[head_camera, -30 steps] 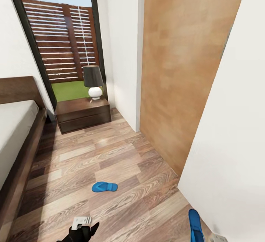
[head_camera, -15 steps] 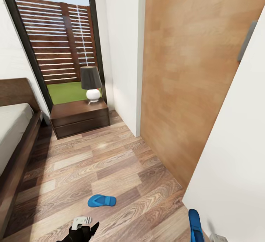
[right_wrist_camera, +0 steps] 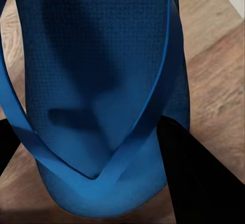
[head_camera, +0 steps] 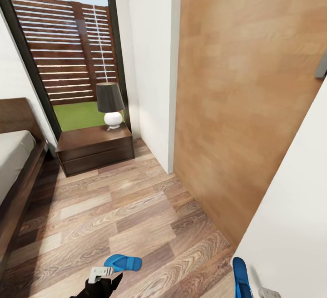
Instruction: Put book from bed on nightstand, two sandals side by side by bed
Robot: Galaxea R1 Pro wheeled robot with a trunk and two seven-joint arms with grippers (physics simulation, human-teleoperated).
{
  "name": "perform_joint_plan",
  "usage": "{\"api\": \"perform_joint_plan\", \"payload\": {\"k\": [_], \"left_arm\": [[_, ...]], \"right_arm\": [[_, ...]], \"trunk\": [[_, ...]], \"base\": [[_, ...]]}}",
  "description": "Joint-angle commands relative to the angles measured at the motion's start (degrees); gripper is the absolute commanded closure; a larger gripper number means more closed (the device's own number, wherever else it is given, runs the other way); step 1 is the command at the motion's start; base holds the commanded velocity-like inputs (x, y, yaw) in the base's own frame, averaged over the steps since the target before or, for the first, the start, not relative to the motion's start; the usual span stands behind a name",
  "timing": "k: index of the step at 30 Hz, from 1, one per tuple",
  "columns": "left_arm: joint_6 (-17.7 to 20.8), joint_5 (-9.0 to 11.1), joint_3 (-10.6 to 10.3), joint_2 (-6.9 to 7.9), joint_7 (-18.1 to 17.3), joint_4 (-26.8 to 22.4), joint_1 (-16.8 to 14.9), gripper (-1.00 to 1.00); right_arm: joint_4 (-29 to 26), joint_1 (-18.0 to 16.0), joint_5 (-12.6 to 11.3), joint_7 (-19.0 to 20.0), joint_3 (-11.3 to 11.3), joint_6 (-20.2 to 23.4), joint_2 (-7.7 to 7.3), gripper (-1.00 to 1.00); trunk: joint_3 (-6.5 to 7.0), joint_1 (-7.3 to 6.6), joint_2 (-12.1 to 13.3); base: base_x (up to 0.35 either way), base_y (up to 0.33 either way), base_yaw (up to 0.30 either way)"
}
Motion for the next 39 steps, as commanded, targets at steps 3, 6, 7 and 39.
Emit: {"api": "perform_joint_plan", "payload": {"k": [3, 6, 7, 39], "left_arm": [[0.0, 0.4, 0.1, -0.01, -0.4, 0.1, 0.0, -1.00], [0.0, 0.4, 0.1, -0.01, -0.4, 0.1, 0.0, -1.00], [0.0, 0.4, 0.1, -0.01, -0.4, 0.1, 0.0, -1.00], [0.0, 0.3, 0.5, 0.25, -0.2, -0.2, -0.1, -1.00]], "right_arm": [[0.0, 0.0, -0.4, 0.1, 0.0, 0.3, -0.02, 1.00], [0.0, 0.0, -0.4, 0.1, 0.0, 0.3, -0.02, 1.00], [0.0, 0.0, -0.4, 0.1, 0.0, 0.3, -0.02, 1.00], [-23.7, -0.5, 0.2, -17.0, 0.5, 19.4, 15.23, 1.00]], "trunk": [[-0.05, 0.00, 0.0], [-0.05, 0.00, 0.0], [-0.05, 0.00, 0.0], [-0.05, 0.00, 0.0]], "base": [[0.082, 0.000, 0.000], [0.030, 0.000, 0.000], [0.019, 0.000, 0.000], [0.001, 0.000, 0.000]]}}
